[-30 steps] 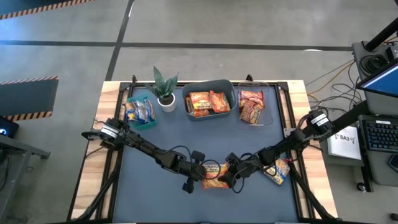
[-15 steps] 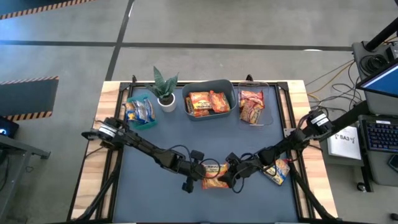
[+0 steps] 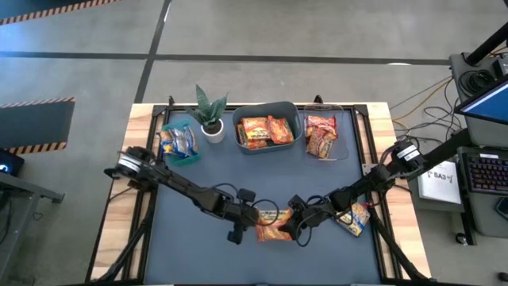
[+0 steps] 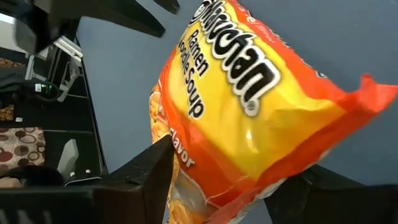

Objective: Sort Maruchan noodles
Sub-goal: Put the orange noodle pack into the blue bin

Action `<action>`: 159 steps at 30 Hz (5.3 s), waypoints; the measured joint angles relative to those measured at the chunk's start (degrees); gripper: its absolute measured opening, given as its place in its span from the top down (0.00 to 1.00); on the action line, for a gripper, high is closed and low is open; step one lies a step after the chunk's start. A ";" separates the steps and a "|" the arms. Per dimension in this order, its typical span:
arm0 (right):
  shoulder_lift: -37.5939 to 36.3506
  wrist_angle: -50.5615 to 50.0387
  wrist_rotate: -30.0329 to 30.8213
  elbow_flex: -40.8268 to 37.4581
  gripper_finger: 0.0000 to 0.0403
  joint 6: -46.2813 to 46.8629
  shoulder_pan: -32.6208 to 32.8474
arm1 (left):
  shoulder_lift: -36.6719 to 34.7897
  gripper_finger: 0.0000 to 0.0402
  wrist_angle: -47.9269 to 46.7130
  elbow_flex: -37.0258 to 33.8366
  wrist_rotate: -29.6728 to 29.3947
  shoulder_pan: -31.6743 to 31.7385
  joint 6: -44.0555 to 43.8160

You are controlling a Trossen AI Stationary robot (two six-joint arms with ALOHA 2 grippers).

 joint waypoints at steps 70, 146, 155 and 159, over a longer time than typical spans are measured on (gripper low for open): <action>-11.59 -58.51 -20.12 41.19 0.69 -34.88 -48.50 | -48.45 0.79 5.73 -25.50 -45.54 -18.28 8.89; 17.62 -70.09 -5.49 61.38 0.85 -48.35 -52.28 | -54.96 0.79 6.86 -29.38 -45.24 -18.29 9.06; 19.05 -64.34 -5.33 61.75 0.85 -52.48 -50.98 | -54.96 0.79 6.92 -29.38 -45.25 -18.29 9.08; 18.41 -62.84 -5.49 61.75 0.85 -53.56 -50.75 | -54.96 0.79 6.89 -29.38 -45.23 -18.29 9.08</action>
